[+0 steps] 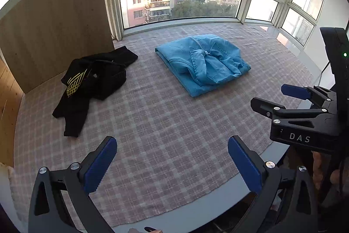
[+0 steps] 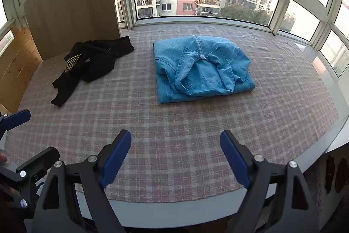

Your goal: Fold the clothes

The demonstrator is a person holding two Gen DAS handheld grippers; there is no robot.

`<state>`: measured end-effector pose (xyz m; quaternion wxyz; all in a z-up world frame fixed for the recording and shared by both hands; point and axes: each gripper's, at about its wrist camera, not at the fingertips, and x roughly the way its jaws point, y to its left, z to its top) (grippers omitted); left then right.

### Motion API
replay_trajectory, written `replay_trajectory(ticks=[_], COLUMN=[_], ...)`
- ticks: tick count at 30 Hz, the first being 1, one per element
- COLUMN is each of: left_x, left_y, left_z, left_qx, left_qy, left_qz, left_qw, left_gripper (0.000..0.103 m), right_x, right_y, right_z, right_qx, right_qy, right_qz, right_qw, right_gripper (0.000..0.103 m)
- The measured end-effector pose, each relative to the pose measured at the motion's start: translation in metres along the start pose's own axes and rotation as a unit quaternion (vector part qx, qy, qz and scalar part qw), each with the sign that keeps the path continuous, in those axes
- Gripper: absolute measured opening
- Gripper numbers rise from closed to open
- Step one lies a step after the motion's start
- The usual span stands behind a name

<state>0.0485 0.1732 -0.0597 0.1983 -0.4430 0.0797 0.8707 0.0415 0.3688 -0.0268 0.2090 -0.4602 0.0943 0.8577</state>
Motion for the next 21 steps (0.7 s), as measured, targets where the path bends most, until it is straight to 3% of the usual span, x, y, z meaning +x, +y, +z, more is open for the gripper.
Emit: replay_trajectory(ticks=[21], left_x=[-0.003], left_y=[0.013], left_z=[0.002], left_qx=[-0.005], left_qy=[0.007], left_qz=[0.018], left_qw=[0.9998], left_gripper=[0.102], right_x=[0.013], right_y=[0.012], right_z=[0.015], right_qx=[-0.003], right_qy=[0.004], right_qz=[0.009], right_qw=[1.0], right_gripper=[0.084])
